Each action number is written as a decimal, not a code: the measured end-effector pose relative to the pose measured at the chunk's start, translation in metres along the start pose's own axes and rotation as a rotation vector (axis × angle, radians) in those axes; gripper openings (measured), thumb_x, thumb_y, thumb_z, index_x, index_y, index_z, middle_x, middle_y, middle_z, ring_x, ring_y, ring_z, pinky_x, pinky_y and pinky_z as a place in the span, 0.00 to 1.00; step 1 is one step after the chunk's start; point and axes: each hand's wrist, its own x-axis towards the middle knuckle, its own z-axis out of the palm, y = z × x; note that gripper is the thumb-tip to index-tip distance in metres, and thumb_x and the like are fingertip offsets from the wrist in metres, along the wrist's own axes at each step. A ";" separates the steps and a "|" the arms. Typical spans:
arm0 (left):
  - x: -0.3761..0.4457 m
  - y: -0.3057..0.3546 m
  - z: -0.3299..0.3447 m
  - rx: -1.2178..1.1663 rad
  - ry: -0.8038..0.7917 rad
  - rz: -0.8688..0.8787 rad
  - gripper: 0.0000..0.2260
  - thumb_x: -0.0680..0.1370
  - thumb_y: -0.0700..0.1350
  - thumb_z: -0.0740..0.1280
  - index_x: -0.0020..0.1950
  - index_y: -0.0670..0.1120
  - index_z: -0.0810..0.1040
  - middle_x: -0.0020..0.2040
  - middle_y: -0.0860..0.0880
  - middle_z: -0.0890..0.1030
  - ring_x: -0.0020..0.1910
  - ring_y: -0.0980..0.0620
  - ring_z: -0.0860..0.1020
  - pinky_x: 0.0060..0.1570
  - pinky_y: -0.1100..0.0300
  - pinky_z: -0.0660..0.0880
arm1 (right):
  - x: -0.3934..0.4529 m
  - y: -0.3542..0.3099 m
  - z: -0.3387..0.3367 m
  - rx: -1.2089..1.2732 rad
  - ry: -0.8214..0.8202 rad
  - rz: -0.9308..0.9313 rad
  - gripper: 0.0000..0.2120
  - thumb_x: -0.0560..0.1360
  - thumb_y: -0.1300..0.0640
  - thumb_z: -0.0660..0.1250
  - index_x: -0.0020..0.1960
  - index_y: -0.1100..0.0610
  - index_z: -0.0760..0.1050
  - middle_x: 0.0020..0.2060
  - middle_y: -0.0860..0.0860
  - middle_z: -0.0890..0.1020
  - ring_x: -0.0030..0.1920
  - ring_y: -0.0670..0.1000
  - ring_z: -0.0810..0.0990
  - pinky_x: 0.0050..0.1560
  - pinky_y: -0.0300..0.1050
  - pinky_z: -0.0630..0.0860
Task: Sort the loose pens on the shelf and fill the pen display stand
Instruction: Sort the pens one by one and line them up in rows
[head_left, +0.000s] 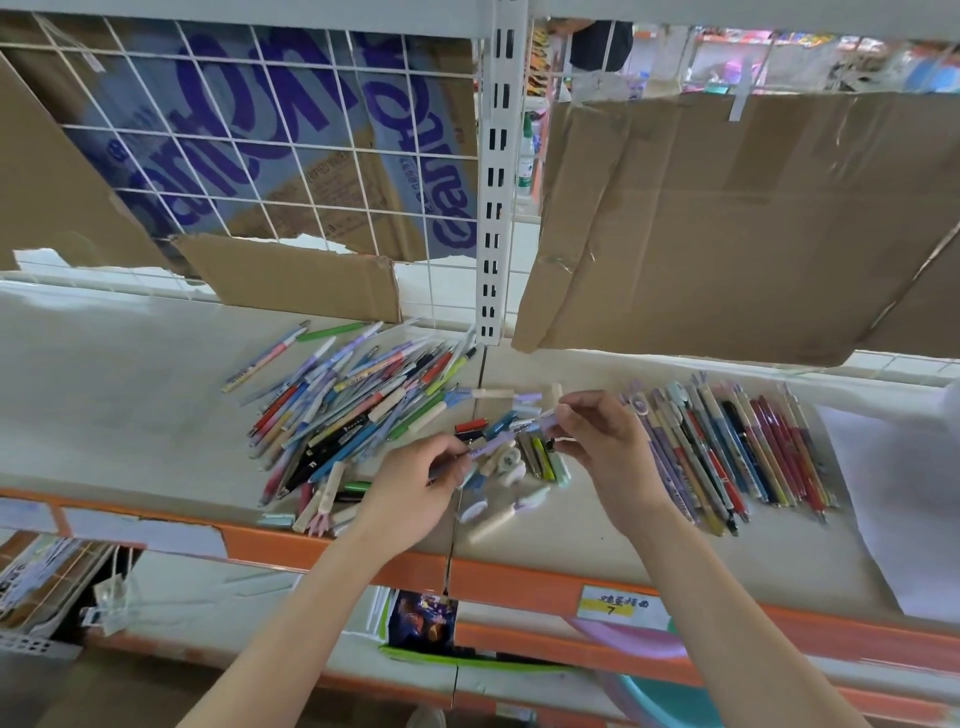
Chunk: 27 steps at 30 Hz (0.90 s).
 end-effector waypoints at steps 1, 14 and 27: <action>0.000 0.000 0.000 -0.002 0.001 0.001 0.02 0.78 0.43 0.65 0.48 0.50 0.76 0.40 0.62 0.76 0.42 0.73 0.73 0.41 0.78 0.67 | 0.000 0.000 0.000 0.012 0.001 -0.006 0.02 0.76 0.66 0.64 0.46 0.61 0.75 0.37 0.54 0.83 0.38 0.49 0.81 0.39 0.38 0.77; 0.002 0.008 0.009 -0.084 -0.082 -0.093 0.08 0.79 0.41 0.62 0.44 0.46 0.80 0.28 0.56 0.74 0.27 0.61 0.69 0.29 0.68 0.63 | -0.003 0.012 0.015 -0.080 -0.057 -0.031 0.05 0.76 0.69 0.63 0.44 0.61 0.73 0.36 0.57 0.79 0.37 0.50 0.77 0.42 0.41 0.76; 0.028 0.024 0.014 -0.137 -0.130 -0.116 0.08 0.80 0.47 0.61 0.49 0.47 0.80 0.41 0.51 0.82 0.38 0.53 0.79 0.42 0.61 0.74 | 0.015 -0.013 0.013 -0.227 0.037 -0.171 0.17 0.77 0.65 0.63 0.55 0.44 0.68 0.32 0.53 0.80 0.33 0.45 0.77 0.38 0.36 0.73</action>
